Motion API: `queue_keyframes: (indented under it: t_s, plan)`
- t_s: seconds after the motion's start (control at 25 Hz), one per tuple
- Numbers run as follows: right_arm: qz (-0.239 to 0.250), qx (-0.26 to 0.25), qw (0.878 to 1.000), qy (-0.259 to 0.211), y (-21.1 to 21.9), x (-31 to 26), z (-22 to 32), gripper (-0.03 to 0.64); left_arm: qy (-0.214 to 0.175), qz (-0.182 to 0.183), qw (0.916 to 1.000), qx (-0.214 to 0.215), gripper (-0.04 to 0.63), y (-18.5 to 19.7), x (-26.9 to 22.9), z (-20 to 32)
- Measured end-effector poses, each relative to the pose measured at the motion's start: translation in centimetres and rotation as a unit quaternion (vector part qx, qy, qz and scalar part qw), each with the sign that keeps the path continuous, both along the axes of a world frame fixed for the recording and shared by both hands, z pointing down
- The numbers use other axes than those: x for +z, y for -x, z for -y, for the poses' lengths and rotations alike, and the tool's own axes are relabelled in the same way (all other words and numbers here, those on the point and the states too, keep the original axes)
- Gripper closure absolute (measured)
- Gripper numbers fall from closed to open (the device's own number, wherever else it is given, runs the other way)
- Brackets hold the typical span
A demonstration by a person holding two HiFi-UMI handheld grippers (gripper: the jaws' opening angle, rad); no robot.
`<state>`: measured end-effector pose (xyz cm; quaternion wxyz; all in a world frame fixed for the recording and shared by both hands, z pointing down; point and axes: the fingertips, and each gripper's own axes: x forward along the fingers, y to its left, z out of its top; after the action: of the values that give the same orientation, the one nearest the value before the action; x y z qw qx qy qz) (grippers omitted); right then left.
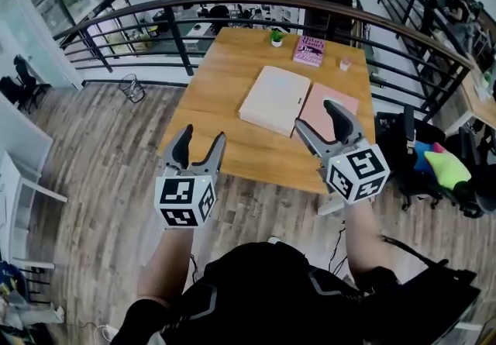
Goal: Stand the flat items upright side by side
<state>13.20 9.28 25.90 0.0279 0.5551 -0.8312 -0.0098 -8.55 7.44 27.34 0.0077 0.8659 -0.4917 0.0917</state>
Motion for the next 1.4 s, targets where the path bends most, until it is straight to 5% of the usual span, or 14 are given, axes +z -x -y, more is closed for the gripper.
queue_keyframes:
  t_s: [0.4, 0.88, 1.16, 1.4]
  plan:
    - [0.017, 0.005, 1.0, 0.023, -2.5, 1.9, 5.8, 0.319, 0.02, 0.028, 0.9992, 0.023, 0.291, -3.1, 2.1, 6.2]
    - [0.007, 0.073, 0.996, 0.043, 0.2, 2.4, 14.2, 0.311, 0.03, 0.001, 0.994, 0.105, 0.291, -0.6, 3.8, 17.6]
    - [0.005, 0.144, 0.985, 0.094, -1.3, 4.1, 17.7, 0.29, 0.061, -0.018, 0.987, 0.147, 0.291, -0.5, 7.6, 21.3]
    - [0.037, 0.12, 0.985, 0.12, -4.8, 5.8, 20.4, 0.289, 0.112, -0.012, 0.9804, 0.161, 0.291, -3.8, 11.7, 21.2]
